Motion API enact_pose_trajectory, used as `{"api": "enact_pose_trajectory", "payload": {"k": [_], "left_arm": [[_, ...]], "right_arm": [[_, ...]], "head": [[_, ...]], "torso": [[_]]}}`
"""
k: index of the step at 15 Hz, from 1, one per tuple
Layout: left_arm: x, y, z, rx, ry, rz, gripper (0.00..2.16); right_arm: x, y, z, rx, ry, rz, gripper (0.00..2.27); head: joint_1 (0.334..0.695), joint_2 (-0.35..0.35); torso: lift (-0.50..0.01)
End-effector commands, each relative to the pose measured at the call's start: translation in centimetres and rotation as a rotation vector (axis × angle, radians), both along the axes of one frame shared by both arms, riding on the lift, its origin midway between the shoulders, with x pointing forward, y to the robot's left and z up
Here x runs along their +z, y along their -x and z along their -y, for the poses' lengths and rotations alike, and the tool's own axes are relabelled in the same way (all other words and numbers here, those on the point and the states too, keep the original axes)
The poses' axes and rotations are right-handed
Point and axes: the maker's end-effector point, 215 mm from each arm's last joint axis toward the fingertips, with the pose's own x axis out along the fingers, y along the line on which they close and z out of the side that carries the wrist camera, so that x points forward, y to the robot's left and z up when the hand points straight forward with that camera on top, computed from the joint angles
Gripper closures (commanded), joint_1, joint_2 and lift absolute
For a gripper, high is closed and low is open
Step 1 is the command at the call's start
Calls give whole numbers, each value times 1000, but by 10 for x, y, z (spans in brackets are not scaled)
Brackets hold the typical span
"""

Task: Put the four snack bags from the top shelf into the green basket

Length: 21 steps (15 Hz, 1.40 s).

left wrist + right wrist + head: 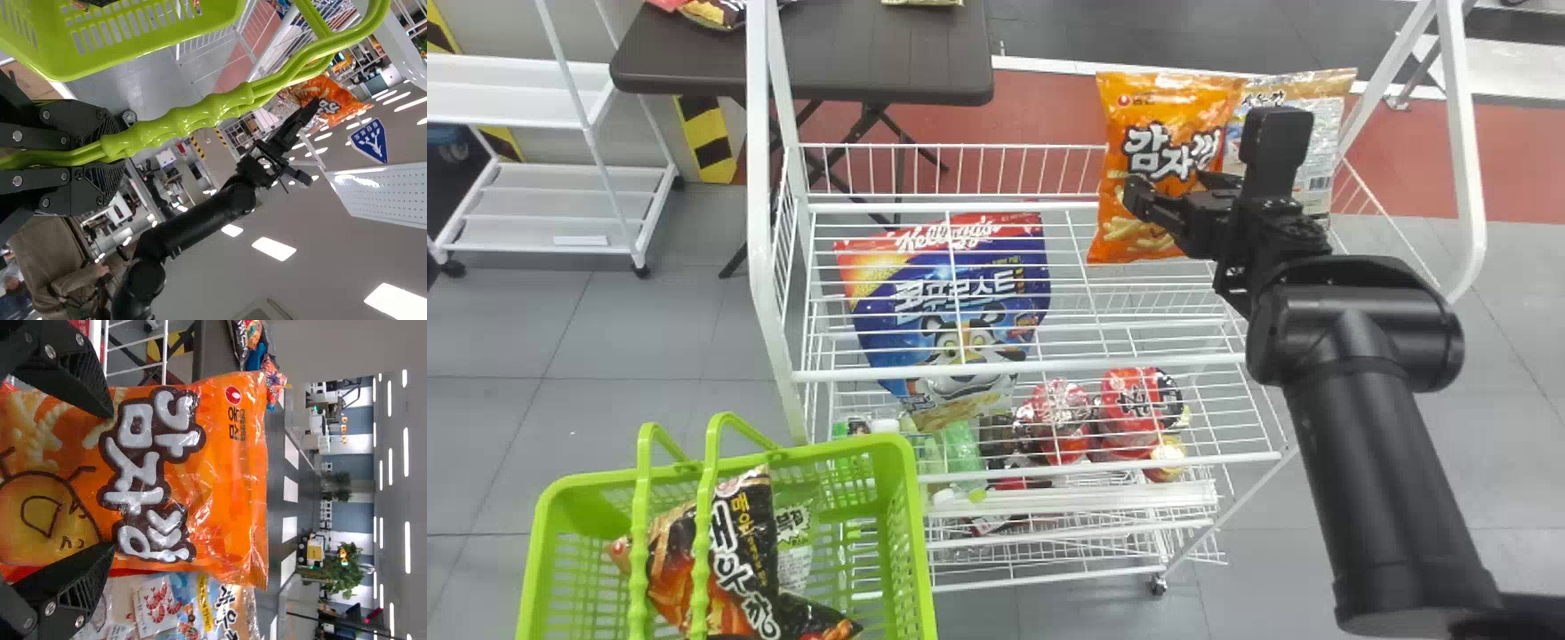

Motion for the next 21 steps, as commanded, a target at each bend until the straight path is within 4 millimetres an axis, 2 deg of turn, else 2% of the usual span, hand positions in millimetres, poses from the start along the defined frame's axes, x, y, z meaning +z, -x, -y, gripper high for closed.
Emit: {"api": "enact_pose_trajectory", "payload": {"k": [1,2,3,4,7,9,11,13,16,18,20,21], "left_arm": [[2,0,-1,-4,7,3,2145],[2,1,-1,-3,9,2,2145],[2,0,-1,-4,7,5,2145],[2,0,-1,-3,7,3,2145],[2,0,-2,-2,7,3,2145],[1,0,-2,-1,6,1,2145],[1,1,-2,-2,7,1,2145],[1,0,-2,-3,5,2,2145],[1,1,-2,-3,5,2,2145],[1,1,-2,-3,5,2,2145],[1,1,-1,-4,4,0,2145],[2,0,-1,-4,3,4,2145]], "right_arm": [[-6,-4,-9,20,26,-14,927],[-11,-3,-14,28,37,-29,1399],[-16,0,-11,2,49,-33,1909],[-20,4,-7,-19,53,-39,2159],[-13,9,-7,-28,36,-11,2250],[2,17,-11,-9,31,37,2250],[26,37,-23,19,-12,67,2250],[50,66,-46,69,-46,67,2250],[59,132,-97,157,-92,-5,2250],[48,190,-139,249,-163,-110,2250],[35,240,-170,327,-197,-195,2250],[30,266,-188,374,-221,-246,2250]], "head": [[695,-104],[695,-100],[695,-95],[695,-92],[695,-96],[695,-95],[695,-91],[695,-79],[695,-51],[695,7],[695,55],[695,104]], "torso": [[0],[0],[0],[0],[0],[0],[0],[0],[0],[0],[0],[0]]}}
